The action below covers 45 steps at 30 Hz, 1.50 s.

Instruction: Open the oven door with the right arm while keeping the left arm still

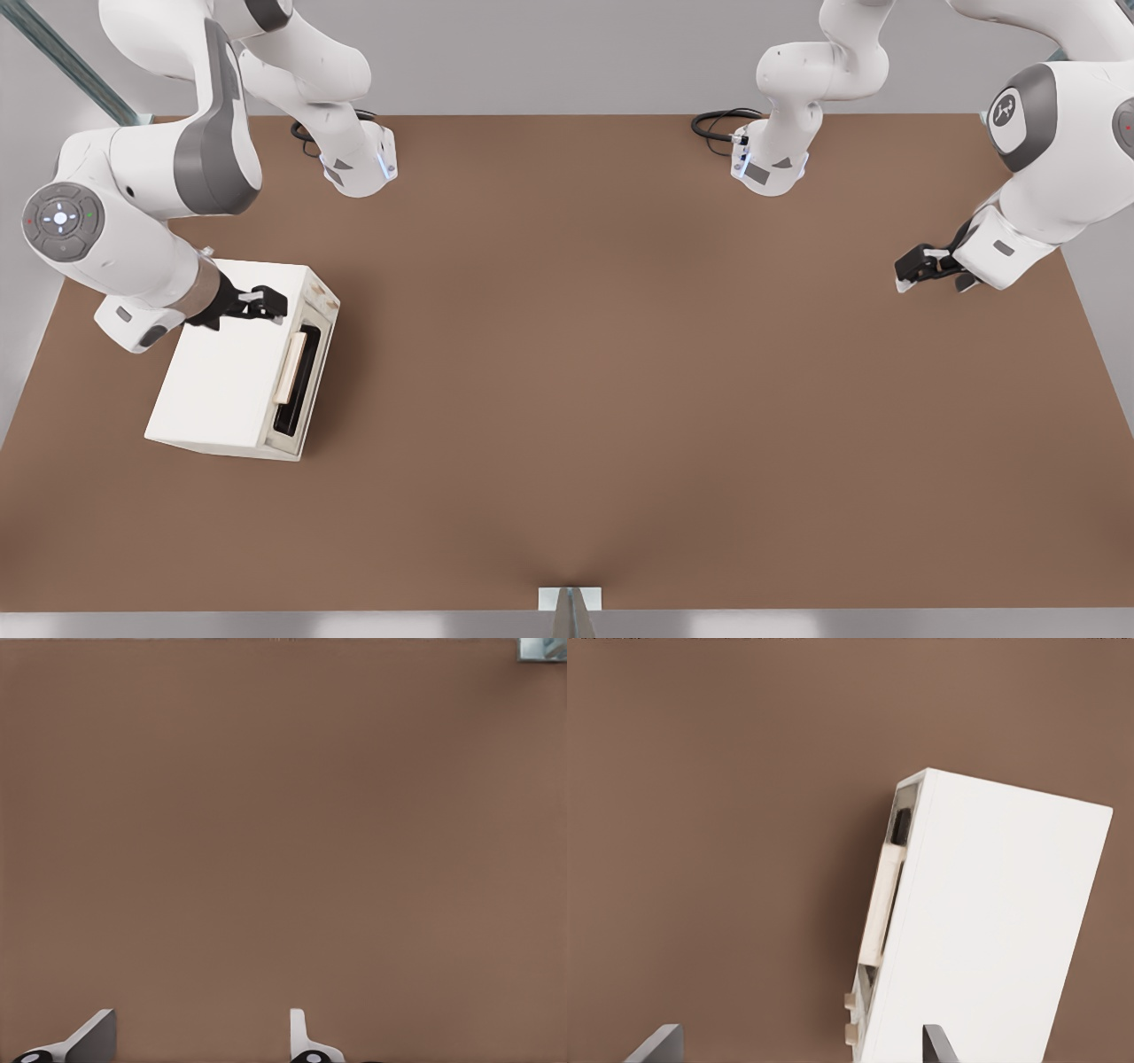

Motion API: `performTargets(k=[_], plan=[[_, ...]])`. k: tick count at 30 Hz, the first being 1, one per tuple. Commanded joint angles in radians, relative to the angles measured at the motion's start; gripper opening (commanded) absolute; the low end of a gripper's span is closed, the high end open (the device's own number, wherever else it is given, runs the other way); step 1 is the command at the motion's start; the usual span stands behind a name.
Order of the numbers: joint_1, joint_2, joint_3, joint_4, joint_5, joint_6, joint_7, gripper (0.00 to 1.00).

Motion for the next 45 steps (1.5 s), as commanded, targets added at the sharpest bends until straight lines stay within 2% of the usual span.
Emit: performTargets(k=[1,3,4,5,6,7,8,11,12,15,17,21,27,34,45], plan=[[-0.001,-0.001,0.001,0.001,-0.001,0.017,0.011,1.00],[0.009,0.016,0.007,0.001,-0.010,0.017,-0.004,1.00],[0.003,0.020,0.004,0.001,-0.039,0.011,-0.094,0.99],[0.030,0.039,0.011,0.001,-0.272,-0.036,-0.341,0.00],[0.118,0.111,0.013,0.001,-0.560,-0.099,-0.377,0.00],[0.154,0.151,0.013,0.001,-0.633,-0.111,-0.323,0.00],[0.161,0.160,0.013,0.001,-0.637,-0.108,-0.184,0.00],[0.191,0.293,0.014,-0.001,-0.703,-0.101,0.002,0.00],[0.214,0.303,0.007,-0.039,-0.725,-0.067,0.060,0.00],[0.242,0.183,-0.033,-0.304,-0.725,0.085,0.341,0.00],[0.315,0.165,-0.127,-0.400,-0.723,0.188,0.423,0.00],[0.334,0.172,-0.127,-0.444,-0.720,0.188,0.600,0.00],[0.352,0.195,-0.127,-0.464,-0.720,0.189,0.728,0.00],[0.362,0.197,-0.127,-0.466,-0.720,0.119,0.728,0.00],[0.355,0.218,-0.133,-0.461,-0.728,0.132,0.719,0.00]])
